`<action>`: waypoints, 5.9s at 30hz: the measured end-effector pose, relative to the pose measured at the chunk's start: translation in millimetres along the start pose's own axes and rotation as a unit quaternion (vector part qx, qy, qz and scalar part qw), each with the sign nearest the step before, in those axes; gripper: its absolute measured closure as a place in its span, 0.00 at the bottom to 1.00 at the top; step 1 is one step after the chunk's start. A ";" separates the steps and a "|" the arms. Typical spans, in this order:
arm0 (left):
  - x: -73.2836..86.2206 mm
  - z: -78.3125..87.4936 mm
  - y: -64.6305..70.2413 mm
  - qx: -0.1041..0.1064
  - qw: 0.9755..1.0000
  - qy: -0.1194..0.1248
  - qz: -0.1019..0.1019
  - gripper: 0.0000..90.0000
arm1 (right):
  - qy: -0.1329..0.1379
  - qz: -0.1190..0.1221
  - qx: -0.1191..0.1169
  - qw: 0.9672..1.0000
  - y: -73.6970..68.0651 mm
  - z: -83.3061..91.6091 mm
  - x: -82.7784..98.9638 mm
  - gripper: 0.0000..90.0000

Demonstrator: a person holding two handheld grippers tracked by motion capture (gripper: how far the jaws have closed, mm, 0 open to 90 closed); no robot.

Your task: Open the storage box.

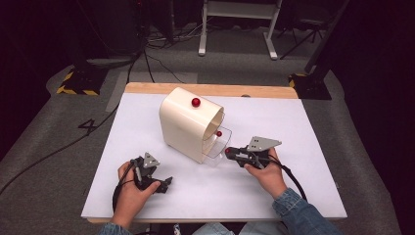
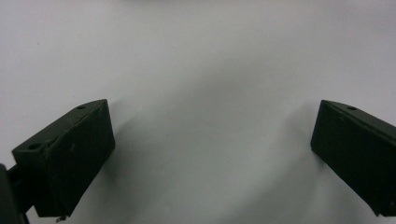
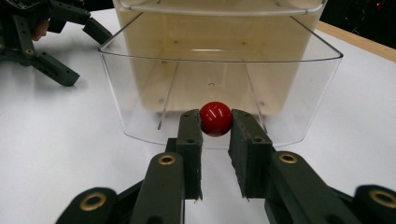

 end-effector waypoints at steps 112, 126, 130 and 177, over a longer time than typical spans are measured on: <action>0.1 -0.1 0.0 -0.001 1.000 0.003 0.000 0.00 | 0.068 0.019 0.028 0.997 15.2 -5.2 -67.2 0.83; 0.0 -0.3 0.1 -0.001 1.000 0.003 0.000 0.00 | 0.069 0.016 0.031 0.997 10.0 31.3 -60.6 0.83; 0.1 -0.3 0.1 -0.001 1.000 0.003 0.001 0.00 | 0.071 0.016 0.031 0.997 8.4 40.6 -58.9 0.83; 0.2 -0.2 -0.2 -0.002 1.000 0.006 -0.001 0.00 | 0.036 0.008 0.042 0.998 5.8 66.7 -20.7 0.59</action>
Point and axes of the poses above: each handheld gripper's, and its own axes: z roughly backward along the jaws, x roughly out of its underside, y roughly to its right, the point moved 7 cm from there along -z, roughly forward along the jaws, and after that the axes turned 12 degrees about z, right-handed, at the moved point
